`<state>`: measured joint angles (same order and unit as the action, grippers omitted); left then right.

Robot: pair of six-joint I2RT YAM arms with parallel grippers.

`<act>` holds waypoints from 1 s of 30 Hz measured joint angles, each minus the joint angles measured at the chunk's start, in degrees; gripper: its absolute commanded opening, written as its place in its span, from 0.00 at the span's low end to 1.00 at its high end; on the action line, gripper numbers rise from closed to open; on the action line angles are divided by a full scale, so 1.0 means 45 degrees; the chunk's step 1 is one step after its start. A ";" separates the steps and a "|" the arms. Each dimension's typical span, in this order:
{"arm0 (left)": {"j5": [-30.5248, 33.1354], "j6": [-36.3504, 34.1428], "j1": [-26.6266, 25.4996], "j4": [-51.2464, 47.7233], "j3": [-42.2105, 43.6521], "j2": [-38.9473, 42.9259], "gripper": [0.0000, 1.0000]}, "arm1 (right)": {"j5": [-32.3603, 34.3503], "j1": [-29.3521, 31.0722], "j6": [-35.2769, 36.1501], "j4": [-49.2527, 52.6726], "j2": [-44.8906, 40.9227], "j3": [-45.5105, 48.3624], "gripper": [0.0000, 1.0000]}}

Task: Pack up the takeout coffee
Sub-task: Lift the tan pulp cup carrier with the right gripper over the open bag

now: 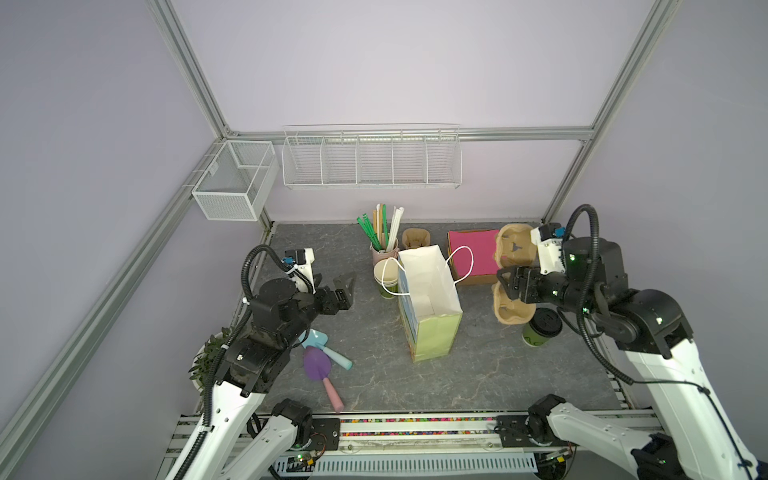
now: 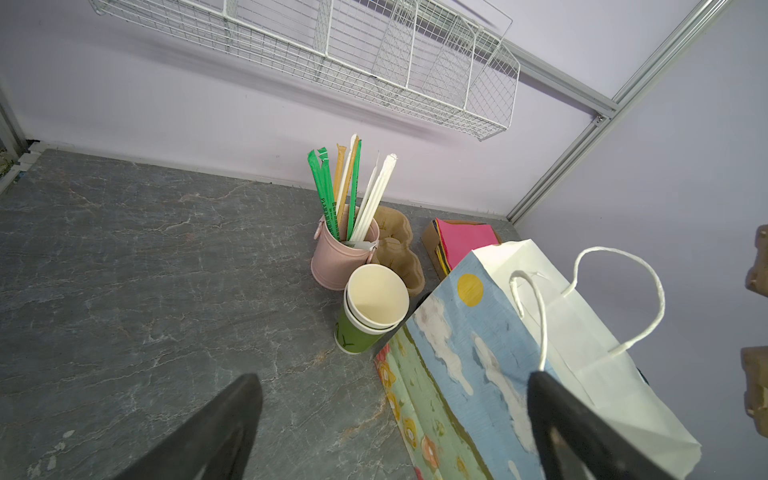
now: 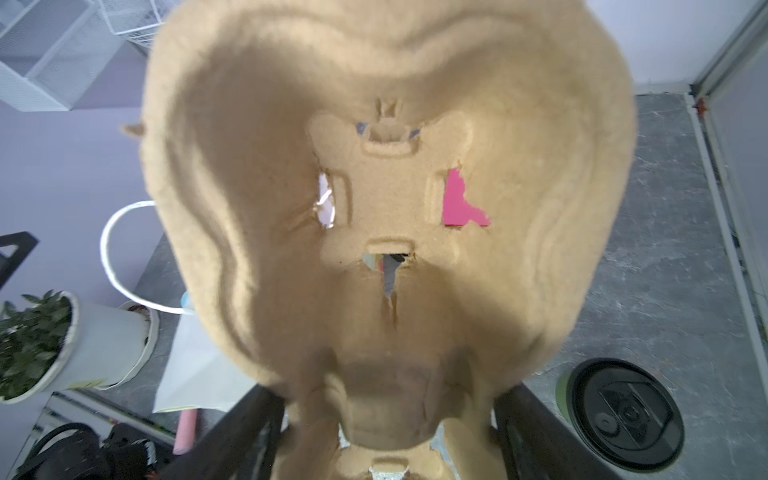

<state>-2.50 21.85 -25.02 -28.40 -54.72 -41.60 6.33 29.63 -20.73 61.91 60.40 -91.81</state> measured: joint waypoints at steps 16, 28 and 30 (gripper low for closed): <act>-0.0010 0.0000 0.0000 0.0000 0.0049 0.0010 0.99 | 0.0743 0.4080 -0.0442 -0.0005 0.4901 -0.4639 0.80; 0.0083 0.0000 0.0000 -0.0049 0.0151 0.0112 0.99 | 0.1549 0.4274 -0.0782 -0.0010 0.7465 -0.5221 0.81; 0.0087 0.0005 0.0000 -0.0044 0.0151 0.0117 0.99 | 0.1700 0.4274 -0.0821 -0.0005 0.7723 -0.5221 0.81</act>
<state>-2.11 21.87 -25.02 -28.60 -54.04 -41.08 13.98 48.86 -24.43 61.89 95.15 -115.31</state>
